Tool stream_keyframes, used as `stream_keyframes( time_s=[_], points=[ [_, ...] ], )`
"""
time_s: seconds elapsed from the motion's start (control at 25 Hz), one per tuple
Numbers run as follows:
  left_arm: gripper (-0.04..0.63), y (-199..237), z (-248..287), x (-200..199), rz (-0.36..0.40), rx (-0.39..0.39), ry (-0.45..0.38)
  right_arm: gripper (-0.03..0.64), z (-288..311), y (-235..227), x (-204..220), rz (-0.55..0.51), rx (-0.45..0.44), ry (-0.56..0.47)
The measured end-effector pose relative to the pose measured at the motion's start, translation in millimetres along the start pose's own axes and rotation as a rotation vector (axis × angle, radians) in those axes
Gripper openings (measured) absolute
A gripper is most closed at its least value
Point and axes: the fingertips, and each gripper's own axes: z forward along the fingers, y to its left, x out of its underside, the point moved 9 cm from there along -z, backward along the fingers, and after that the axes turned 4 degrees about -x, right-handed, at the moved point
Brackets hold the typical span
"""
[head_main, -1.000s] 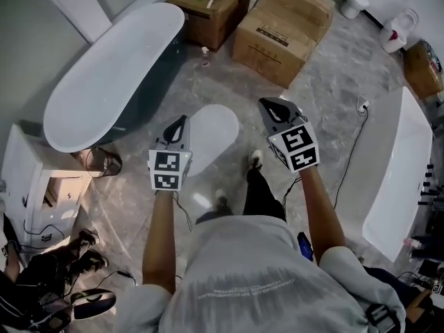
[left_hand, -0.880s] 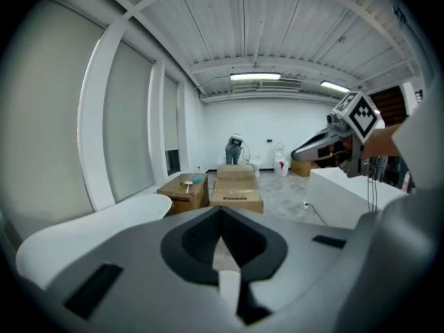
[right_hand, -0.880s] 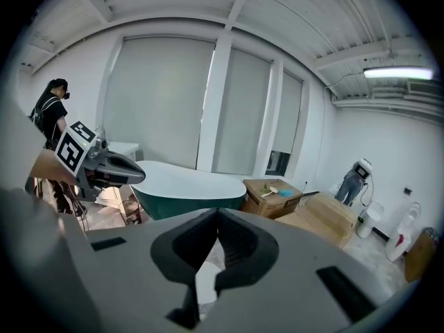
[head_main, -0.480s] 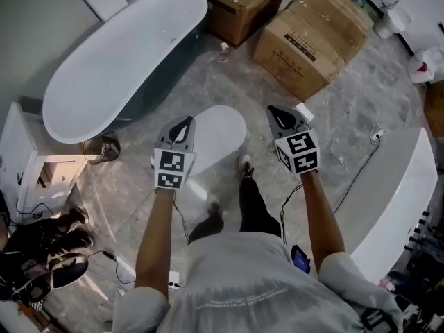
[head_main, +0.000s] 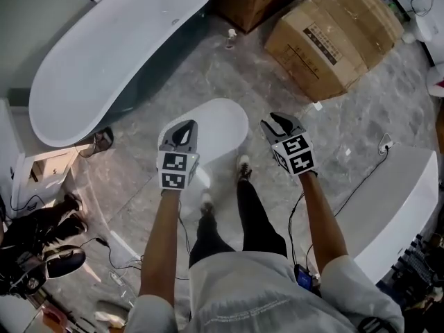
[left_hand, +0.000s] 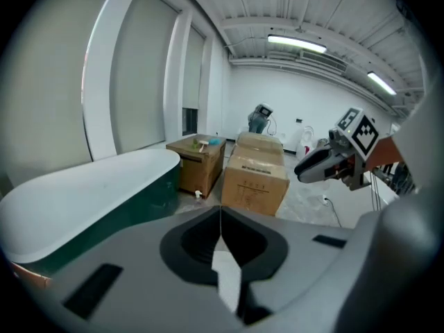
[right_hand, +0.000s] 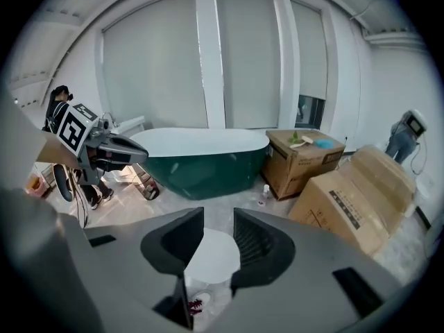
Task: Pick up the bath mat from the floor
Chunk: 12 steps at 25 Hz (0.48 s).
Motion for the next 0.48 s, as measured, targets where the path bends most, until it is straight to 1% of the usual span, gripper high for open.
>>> stream_keyframes(
  time_s=[0.12, 0.24, 0.48],
  points=[
    [0.017, -3.8, 34.8, 15.8, -0.031, 0.006, 0.056, 0.153, 29.7, -19.6, 21.7, 0.055, -0.046, 0.039],
    [0.017, -10.7, 68.1, 29.9, -0.053, 0.007, 0.103, 0.188, 60.6, -40.1, 43.7, 0.107, -0.087, 0.080],
    [0.017, -28.8, 132.4, 61.9, -0.103, 0.019, 0.128, 0.212, 124.1, -72.3, 85.3, 0.139, -0.137, 0.139]
  ],
)
